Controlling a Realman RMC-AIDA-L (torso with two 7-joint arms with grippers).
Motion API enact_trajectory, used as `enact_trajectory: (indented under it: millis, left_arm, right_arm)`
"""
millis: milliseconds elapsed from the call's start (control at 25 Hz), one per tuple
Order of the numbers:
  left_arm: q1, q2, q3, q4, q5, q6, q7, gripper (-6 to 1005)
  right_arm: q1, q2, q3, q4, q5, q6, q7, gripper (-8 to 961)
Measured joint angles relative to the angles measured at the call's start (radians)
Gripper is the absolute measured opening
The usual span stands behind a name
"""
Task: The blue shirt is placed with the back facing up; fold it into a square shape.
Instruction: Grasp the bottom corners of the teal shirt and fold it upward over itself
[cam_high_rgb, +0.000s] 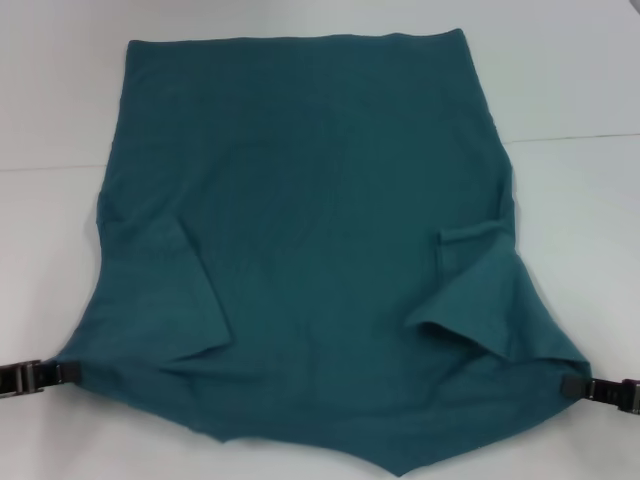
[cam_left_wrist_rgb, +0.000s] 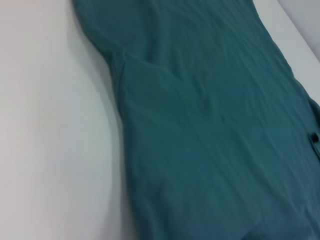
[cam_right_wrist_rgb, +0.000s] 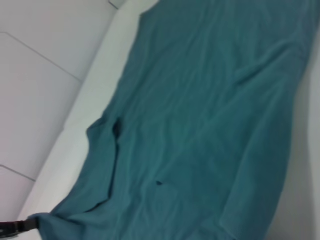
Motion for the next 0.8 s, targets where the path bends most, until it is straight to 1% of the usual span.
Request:
enact_trajectory:
  millis: [120,240,400,800]
  left_arm:
    - [0.014,-0.002,-0.013,-0.001,-0.006,0.009,0.016,3]
    - [0.024,-0.002,-0.041,-0.003,-0.009,0.033,0.036,3]
    - [0.033,0.000,-0.068,-0.005,-0.009,0.059,0.057,2]
    - [0.044,-0.005,-0.067,-0.007,-0.009,0.090,0.072,2]
  right_arm:
    - [-0.007,0.012,0.001,0.000,0.015,-0.009,-0.023,36]
    - [-0.011,0.018,0.003,0.001,0.021,-0.013,-0.034,36]
    - [-0.011,0.020,0.011,-0.001,0.022,-0.020,-0.036,36]
    - [-0.017,0.023,0.012,-0.001,0.020,-0.039,-0.049,35]
